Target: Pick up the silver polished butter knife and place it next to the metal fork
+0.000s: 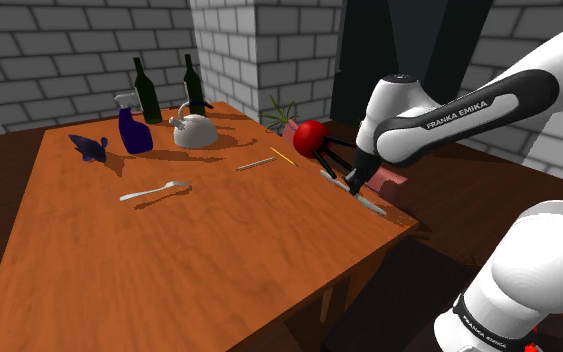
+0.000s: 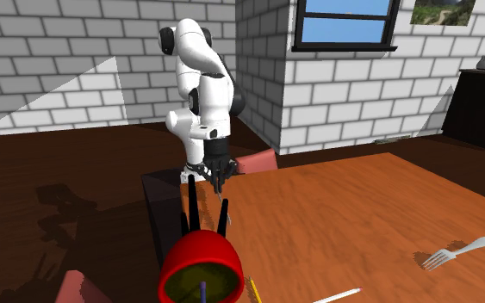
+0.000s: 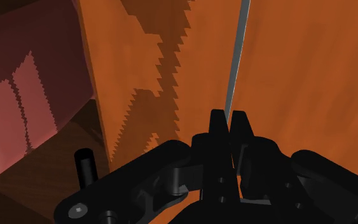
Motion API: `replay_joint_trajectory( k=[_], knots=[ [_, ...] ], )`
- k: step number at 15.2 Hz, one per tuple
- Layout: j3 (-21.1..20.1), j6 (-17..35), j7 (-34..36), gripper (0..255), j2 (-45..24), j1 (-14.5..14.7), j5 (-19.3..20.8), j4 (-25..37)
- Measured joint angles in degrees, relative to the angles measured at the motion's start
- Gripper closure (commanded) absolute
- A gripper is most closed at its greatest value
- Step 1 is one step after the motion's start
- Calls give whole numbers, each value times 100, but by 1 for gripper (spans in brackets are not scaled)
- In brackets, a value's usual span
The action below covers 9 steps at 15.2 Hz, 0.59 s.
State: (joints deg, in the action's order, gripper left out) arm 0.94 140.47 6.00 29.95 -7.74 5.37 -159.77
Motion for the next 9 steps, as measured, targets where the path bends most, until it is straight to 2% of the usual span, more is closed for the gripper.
replay_joint_trajectory(
  k=[9],
  knots=[
    [-2, -854, -55, 255, 426, 37, -59, 426]
  ],
)
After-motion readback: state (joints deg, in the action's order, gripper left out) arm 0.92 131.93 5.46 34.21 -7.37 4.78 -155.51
